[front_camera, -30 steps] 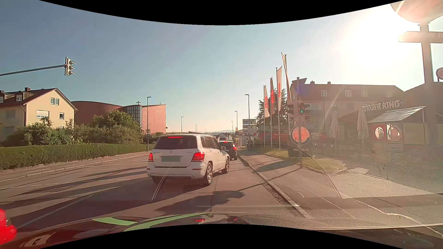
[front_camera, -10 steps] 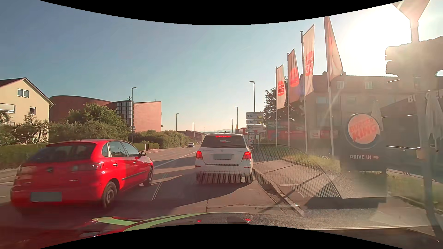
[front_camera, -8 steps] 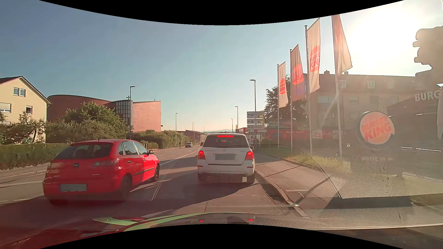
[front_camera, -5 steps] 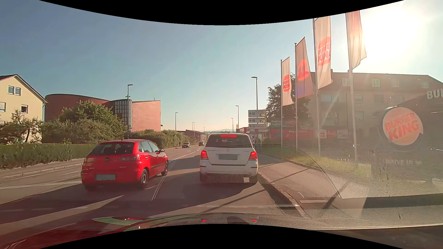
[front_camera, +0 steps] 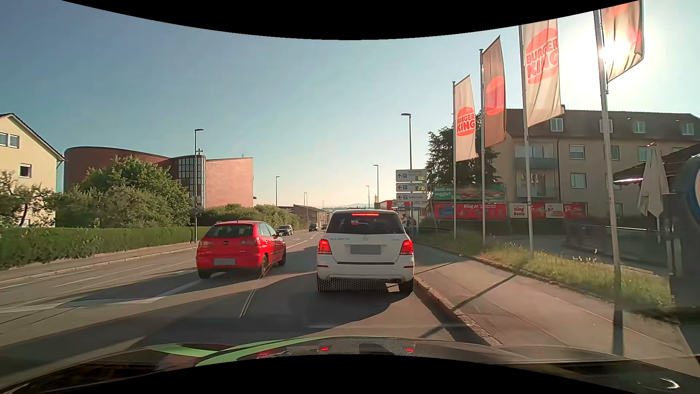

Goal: Follow the waypoints while adhering to traffic rules and regulations

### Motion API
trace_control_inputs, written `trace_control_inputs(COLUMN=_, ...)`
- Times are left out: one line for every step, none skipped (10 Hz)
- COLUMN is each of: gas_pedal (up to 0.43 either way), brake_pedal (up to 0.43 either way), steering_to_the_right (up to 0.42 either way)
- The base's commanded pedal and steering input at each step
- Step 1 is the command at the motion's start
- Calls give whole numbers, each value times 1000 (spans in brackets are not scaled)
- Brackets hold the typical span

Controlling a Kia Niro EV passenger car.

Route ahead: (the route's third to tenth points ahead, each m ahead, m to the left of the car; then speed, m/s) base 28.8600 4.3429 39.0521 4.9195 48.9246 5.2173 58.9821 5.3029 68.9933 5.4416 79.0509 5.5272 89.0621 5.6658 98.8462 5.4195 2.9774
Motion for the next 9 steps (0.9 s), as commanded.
trace_control_inputs(gas_pedal=0, brake_pedal=201, steering_to_the_right=-10)
trace_control_inputs(gas_pedal=0, brake_pedal=220, steering_to_the_right=-10)
trace_control_inputs(gas_pedal=0, brake_pedal=232, steering_to_the_right=-10)
trace_control_inputs(gas_pedal=0, brake_pedal=244, steering_to_the_right=-10)
trace_control_inputs(gas_pedal=0, brake_pedal=256, steering_to_the_right=-9)
trace_control_inputs(gas_pedal=0, brake_pedal=256, steering_to_the_right=-8)
trace_control_inputs(gas_pedal=0, brake_pedal=250, steering_to_the_right=-8)
trace_control_inputs(gas_pedal=0, brake_pedal=250, steering_to_the_right=-7)
trace_control_inputs(gas_pedal=0, brake_pedal=238, steering_to_the_right=-7)
